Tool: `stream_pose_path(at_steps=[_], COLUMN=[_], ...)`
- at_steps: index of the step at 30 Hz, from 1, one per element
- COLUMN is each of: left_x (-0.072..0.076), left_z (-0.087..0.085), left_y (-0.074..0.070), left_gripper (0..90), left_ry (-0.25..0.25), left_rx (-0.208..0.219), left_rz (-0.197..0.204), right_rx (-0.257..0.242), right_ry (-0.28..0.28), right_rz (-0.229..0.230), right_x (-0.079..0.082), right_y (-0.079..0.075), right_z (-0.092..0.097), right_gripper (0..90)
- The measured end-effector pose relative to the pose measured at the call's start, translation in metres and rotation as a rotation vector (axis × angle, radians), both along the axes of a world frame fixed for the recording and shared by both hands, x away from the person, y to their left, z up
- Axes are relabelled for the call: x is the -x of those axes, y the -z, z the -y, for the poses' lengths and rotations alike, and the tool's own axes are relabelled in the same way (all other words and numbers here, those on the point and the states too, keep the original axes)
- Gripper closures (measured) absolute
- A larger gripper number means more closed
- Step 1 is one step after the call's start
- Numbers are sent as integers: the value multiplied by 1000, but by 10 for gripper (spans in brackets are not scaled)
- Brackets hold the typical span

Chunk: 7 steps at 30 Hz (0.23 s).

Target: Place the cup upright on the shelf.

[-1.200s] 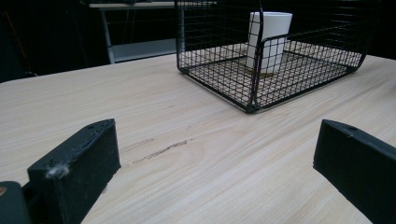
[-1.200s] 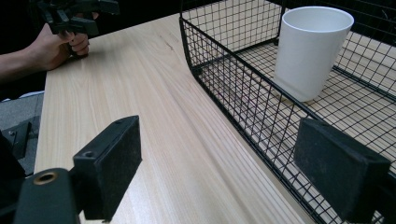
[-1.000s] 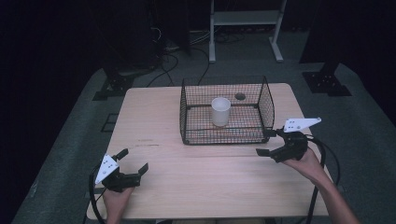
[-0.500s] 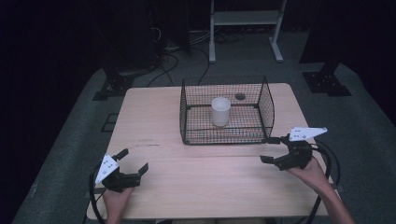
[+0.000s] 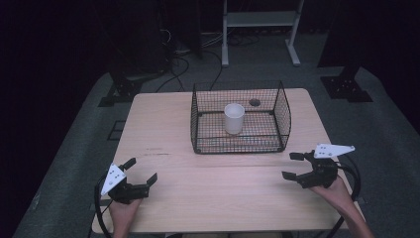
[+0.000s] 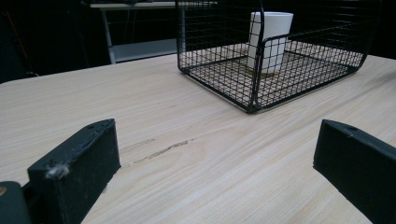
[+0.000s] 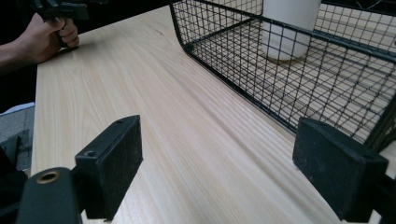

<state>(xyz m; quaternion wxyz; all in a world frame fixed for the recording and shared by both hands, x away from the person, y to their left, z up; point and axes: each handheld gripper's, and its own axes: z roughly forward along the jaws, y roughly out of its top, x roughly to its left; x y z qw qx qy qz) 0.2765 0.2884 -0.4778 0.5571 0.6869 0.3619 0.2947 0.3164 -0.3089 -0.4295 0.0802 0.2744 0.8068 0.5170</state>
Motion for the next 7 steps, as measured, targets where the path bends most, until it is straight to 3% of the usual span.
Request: stream_pose_path(at_steps=[7], left_x=[0], left_z=[0], left_y=[0], left_gripper=[0], left_ry=[-4], left_rx=[-2], left_rz=[-2], right_rx=[2], right_ry=[21], right_rz=[0], right_x=[8], right_y=[7], right_z=[6], right_gripper=[150])
